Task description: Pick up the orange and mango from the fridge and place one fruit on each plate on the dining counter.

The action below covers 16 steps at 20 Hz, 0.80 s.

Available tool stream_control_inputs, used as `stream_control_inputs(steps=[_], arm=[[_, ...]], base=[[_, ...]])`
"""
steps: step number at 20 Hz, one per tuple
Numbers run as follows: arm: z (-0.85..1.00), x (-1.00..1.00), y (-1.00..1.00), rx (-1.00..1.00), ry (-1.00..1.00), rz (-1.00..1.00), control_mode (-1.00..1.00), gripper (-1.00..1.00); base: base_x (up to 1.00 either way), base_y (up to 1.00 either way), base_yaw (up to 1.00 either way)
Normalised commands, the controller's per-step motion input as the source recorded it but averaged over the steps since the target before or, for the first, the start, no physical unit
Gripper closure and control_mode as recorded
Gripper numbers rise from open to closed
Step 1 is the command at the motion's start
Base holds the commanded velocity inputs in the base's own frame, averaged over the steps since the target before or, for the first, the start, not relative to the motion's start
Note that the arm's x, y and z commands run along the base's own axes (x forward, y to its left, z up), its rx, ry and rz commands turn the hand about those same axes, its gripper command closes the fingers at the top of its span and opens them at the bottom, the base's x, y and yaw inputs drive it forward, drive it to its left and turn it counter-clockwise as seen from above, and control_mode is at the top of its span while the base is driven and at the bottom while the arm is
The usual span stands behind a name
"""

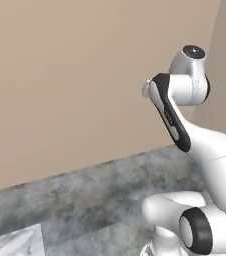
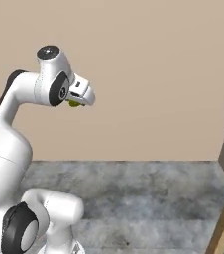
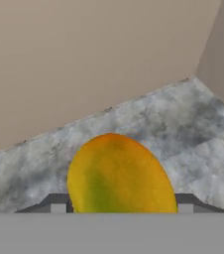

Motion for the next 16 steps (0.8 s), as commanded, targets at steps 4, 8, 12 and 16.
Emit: stream_control_inputs(steps=[4, 8, 12, 16], arm=[[0.0, 0.0, 0.0, 0.0, 0.0, 0.0, 1.0, 1.0], [0.0, 0.0, 0.0, 0.0, 0.0, 0.0, 1.0, 1.0], [0.0, 0.0, 0.0, 0.0, 0.0, 0.0, 1.0, 1.0], [0.0, 0.0, 0.0, 0.0, 0.0, 0.0, 1.0, 1.0]], base=[[-0.02, 0.0, 0.99], [0.0, 0.0, 0.96], [0.01, 0.0, 0.9], [0.09, 0.0, 0.84]])
